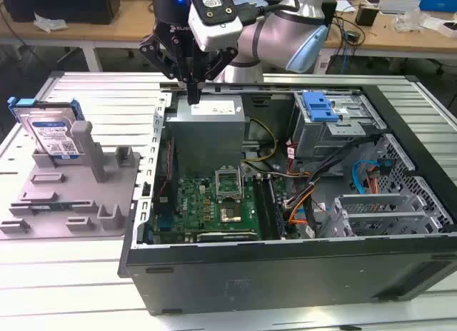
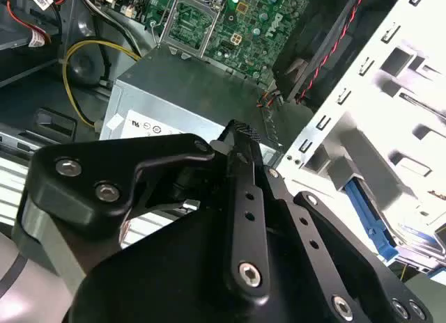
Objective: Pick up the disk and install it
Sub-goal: 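Reach for the disk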
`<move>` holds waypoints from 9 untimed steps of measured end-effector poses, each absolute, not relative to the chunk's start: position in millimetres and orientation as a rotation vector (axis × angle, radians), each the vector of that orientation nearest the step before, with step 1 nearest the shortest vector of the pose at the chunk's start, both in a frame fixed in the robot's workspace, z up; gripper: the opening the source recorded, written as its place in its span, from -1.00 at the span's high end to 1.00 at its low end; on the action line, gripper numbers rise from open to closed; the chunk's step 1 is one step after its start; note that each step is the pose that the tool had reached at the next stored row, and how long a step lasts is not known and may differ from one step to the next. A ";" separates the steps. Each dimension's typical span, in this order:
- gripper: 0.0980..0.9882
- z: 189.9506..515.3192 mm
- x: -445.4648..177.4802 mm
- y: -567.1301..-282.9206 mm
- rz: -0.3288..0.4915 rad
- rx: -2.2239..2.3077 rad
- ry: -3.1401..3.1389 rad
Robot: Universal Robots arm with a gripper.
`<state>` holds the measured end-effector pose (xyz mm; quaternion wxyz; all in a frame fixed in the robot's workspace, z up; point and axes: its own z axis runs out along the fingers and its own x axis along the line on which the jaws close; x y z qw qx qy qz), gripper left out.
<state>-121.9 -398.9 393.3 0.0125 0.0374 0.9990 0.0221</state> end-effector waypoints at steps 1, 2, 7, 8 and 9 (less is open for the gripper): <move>0.98 393.3 -121.9 -398.8 0.069 0.117 3.114; 0.98 393.3 -121.9 -398.9 0.069 0.117 3.114; 0.98 393.3 -121.9 -398.9 0.069 0.117 3.114; 0.98 393.3 -121.9 -398.9 0.069 0.117 3.114; 0.98 393.3 -121.9 -398.9 0.069 0.117 3.114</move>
